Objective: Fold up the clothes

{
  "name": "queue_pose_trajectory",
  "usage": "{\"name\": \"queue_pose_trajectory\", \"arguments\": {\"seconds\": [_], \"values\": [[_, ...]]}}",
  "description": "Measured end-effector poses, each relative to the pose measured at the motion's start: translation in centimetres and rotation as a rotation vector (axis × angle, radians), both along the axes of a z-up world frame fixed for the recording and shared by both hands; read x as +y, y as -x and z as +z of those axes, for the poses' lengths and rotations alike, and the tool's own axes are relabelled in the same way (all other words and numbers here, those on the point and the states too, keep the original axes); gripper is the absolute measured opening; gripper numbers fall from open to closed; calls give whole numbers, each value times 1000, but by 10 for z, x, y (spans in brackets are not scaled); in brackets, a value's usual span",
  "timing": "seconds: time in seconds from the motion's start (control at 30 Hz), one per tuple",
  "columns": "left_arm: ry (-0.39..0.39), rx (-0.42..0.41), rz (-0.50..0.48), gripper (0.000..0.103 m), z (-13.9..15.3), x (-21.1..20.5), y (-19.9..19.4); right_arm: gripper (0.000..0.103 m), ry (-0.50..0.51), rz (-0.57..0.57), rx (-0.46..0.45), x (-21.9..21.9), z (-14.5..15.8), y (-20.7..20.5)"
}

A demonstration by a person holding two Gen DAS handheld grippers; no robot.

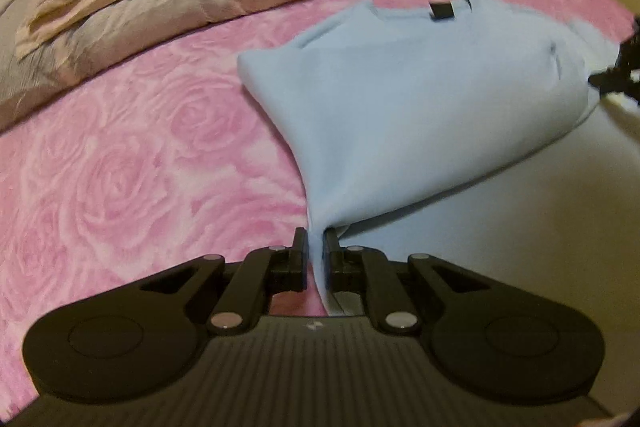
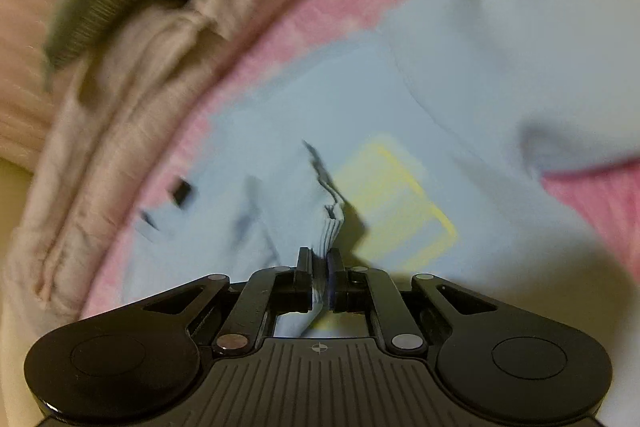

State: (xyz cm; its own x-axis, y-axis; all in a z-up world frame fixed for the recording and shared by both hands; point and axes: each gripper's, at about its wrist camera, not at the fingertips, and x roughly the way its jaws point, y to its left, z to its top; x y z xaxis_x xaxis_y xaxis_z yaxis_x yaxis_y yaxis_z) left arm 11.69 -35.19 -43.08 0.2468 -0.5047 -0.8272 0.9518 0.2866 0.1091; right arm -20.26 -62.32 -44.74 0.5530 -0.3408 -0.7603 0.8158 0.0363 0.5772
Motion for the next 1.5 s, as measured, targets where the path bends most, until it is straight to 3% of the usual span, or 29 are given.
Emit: {"name": "queue_pose_trajectory", "arguments": {"seconds": [0.13,0.17,0.2,0.23,0.27,0.33,0.43,0.53,0.6,0.87,1.07,1.27,1.33,1.37,1.5], "values": [[-1,37,50,15,11,4,-1,7,41,18,81,1,13,6],[11,56,71,15,18,7,-2,19,56,25,105,1,17,7],[23,76,91,14,24,9,-3,40,71,32,128,1,21,8],[36,96,111,14,31,11,-3,51,93,43,137,2,25,9],[60,118,133,14,38,12,-3,59,124,58,128,2,30,10],[124,159,179,14,49,13,-2,59,185,88,110,3,40,14],[139,194,217,14,42,-6,3,59,161,153,60,-6,29,8],[29,236,230,13,13,-34,7,56,50,174,69,-16,6,13],[-10,222,247,12,5,-39,13,56,48,140,13,-17,15,35],[121,368,365,13,53,-31,29,56,52,-357,-81,-12,20,227],[173,461,399,13,58,-47,49,56,59,-709,-129,-10,24,362],[194,515,426,13,56,-54,54,54,125,-599,-3,-34,42,333],[203,534,448,13,55,-50,51,18,147,-562,39,-43,48,323],[209,542,461,13,55,-47,49,9,157,-544,60,-47,51,318],[237,565,501,13,58,-32,40,3,200,-469,143,-63,63,298]]}}
